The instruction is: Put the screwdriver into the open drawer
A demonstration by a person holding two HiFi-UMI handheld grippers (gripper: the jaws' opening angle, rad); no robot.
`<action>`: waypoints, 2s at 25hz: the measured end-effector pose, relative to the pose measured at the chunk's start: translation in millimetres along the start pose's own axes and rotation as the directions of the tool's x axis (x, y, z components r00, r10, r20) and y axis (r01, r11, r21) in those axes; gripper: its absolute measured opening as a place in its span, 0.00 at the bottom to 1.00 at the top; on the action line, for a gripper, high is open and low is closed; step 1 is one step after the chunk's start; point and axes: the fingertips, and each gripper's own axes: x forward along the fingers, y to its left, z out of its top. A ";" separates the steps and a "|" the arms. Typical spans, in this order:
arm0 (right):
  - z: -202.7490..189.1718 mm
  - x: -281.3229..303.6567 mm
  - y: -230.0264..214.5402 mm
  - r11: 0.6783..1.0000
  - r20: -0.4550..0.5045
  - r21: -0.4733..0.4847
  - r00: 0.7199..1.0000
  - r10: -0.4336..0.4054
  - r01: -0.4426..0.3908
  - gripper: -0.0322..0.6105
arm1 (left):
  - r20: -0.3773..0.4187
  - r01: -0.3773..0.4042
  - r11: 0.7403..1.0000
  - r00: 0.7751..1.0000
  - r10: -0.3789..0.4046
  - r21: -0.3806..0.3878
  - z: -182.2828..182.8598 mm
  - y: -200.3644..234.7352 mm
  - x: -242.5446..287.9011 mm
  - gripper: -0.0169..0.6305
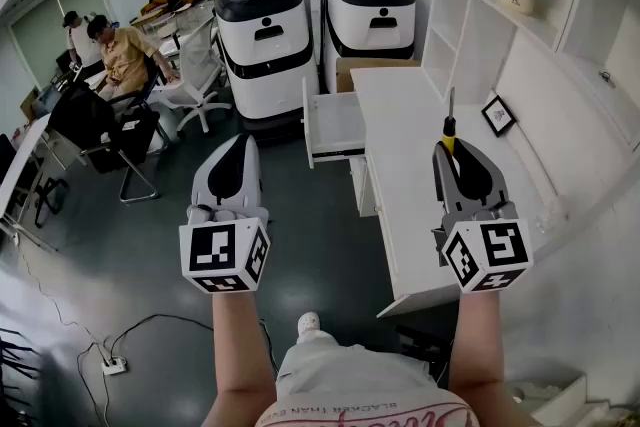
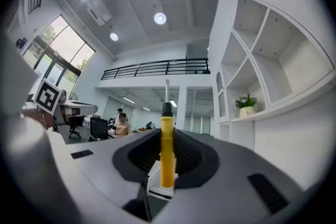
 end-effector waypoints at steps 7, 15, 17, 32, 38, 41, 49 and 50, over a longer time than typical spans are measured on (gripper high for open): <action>-7.7 17.0 2.1 1.000 -0.015 -0.005 1.000 -0.015 0.015 0.17 | -0.003 0.019 1.000 1.000 -0.019 -0.014 -12.0 8.9 18.8 0.04; -19.3 56.7 13.1 0.998 -0.033 0.026 0.998 -0.057 0.058 0.17 | -0.008 0.041 0.998 0.999 -0.041 -0.040 -34.5 44.5 46.7 0.04; -20.4 70.6 16.7 0.996 -0.027 0.061 0.997 -0.068 0.070 0.17 | -0.008 0.049 0.998 0.999 -0.049 -0.044 -39.5 55.9 56.1 0.04; -38.4 167.2 95.0 0.996 -0.065 0.050 0.995 -0.073 0.076 0.17 | -0.024 0.102 0.994 0.994 -0.103 -0.050 -84.0 152.9 99.2 0.04; -47.3 182.2 109.3 0.996 -0.100 0.027 0.992 -0.080 0.083 0.17 | -0.035 0.117 0.990 0.992 -0.121 -0.080 -103.2 165.5 107.4 0.04; -49.4 190.1 109.9 0.997 -0.109 0.017 0.991 -0.079 0.081 0.17 | -0.033 0.121 0.989 0.992 -0.124 -0.090 -108.0 169.1 114.8 0.04; -62.8 225.9 103.5 0.997 -0.113 0.024 0.991 -0.065 0.068 0.17 | -0.017 0.123 0.989 0.992 -0.125 -0.082 -116.1 177.7 148.6 0.04; -65.6 231.7 102.0 0.998 -0.114 0.025 0.992 -0.062 0.065 0.17 | -0.017 0.121 0.989 0.992 -0.123 -0.080 -118.1 179.3 154.0 0.04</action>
